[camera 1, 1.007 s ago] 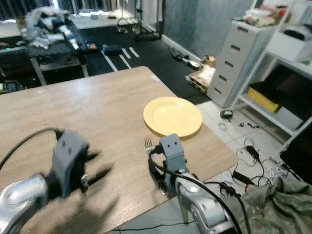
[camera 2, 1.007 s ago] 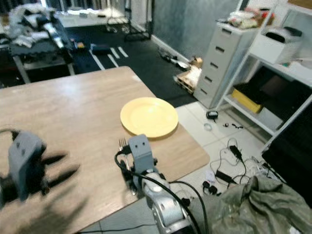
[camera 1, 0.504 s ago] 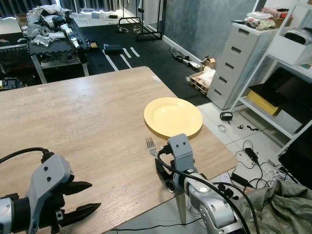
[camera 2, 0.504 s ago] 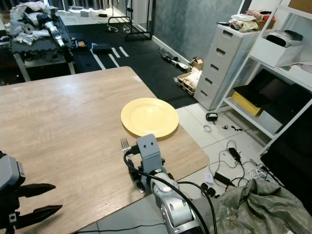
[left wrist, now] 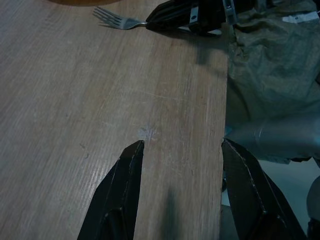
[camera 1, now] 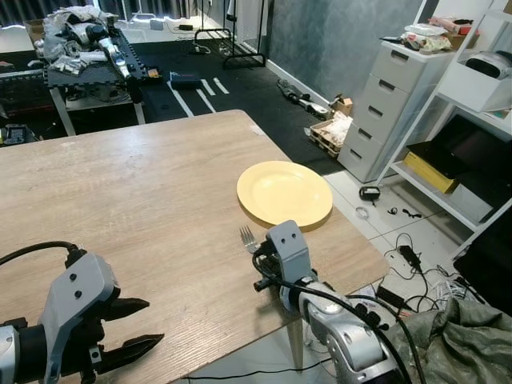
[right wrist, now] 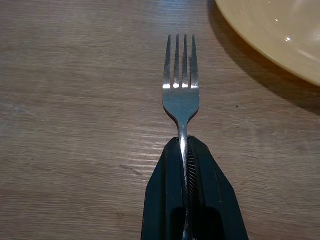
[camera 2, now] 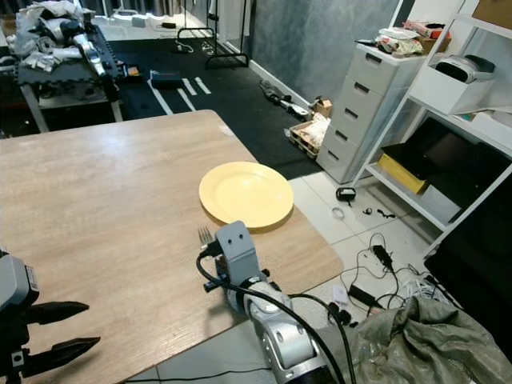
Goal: Setting the table
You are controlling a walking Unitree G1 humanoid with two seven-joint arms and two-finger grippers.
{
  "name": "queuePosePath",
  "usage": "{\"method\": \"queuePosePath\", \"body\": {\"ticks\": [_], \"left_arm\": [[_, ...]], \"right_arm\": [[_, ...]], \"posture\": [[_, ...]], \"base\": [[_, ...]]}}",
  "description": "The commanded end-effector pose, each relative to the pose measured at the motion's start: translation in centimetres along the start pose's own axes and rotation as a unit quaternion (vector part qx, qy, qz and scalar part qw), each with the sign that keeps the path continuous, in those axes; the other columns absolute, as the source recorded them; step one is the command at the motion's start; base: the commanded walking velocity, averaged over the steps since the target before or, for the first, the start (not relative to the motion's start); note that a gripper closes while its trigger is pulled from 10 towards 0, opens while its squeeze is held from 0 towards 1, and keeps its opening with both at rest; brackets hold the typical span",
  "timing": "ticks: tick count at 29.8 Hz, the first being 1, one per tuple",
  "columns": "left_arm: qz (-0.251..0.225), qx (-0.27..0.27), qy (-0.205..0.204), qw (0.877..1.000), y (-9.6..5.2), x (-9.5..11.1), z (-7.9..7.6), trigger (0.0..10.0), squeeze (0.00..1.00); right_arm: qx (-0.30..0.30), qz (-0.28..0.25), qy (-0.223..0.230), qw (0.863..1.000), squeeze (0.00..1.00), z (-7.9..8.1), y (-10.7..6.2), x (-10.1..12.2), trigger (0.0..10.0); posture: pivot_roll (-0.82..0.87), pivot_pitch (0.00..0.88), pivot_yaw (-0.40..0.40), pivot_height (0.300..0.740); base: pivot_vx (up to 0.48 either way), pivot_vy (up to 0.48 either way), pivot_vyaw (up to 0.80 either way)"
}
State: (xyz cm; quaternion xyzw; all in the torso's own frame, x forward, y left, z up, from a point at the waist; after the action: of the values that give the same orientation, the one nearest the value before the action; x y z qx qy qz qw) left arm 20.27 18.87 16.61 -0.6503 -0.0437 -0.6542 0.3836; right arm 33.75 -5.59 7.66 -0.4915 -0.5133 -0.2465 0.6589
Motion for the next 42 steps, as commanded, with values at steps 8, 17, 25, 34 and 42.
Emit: {"method": "queuePosePath", "body": {"ticks": [8,17,25,34,42], "left_arm": [[-0.025,0.021,0.008,0.999,0.7,0.8,0.7,10.0,0.0],[-0.121,0.025,0.009,0.992,1.1,5.7,1.6,10.0,0.0],[-0.129,0.044,0.02,0.99,1.9,6.1,2.3,10.0,0.0],[-0.168,0.24,-0.031,0.955,5.8,7.0,7.6,10.0,0.0],[-0.114,0.373,-0.042,0.92,6.6,5.4,10.1,10.0,0.0]], "right_arm": [[-0.011,-0.042,0.147,0.988,0.0,-1.7,-0.8,1.5,0.0],[0.059,-0.215,0.178,0.958,0.0,-2.1,-6.2,8.7,10.0],[0.059,-0.224,0.125,0.965,0.0,-2.0,-8.2,8.3,10.0],[-0.17,-0.253,0.139,0.942,0.0,-7.2,-7.9,6.8,10.0],[-0.182,-0.248,0.134,0.942,0.0,-7.6,-7.8,6.3,10.0]], "posture": [[0.07,0.009,0.003,0.74],[0.05,0.004,0.023,0.74],[0.04,0.001,0.049,0.74],[0.02,0.0,0.084,0.74],[0.02,0.0,0.095,0.74]], "base": [[0.0,0.0,0.0],[0.0,0.0,0.0],[0.0,0.0,0.0],[0.0,0.0,0.0],[0.0,0.0,0.0]]}}
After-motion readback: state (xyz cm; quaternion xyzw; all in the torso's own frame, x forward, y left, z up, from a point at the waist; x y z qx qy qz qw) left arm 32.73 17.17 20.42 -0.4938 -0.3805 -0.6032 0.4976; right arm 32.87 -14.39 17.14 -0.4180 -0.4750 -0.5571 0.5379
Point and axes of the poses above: a point about 5 cm out from each wrist's last joint towards the gripper, its own y axis pointing out of the wrist towards the gripper, its own x axis along the axis of the wrist's last joint, z = x × y, the point moved 5 cm from there along y, pointing out of the wrist towards the gripper, and after that the axes turned 3 degrees about y, right-handed, at the moved point
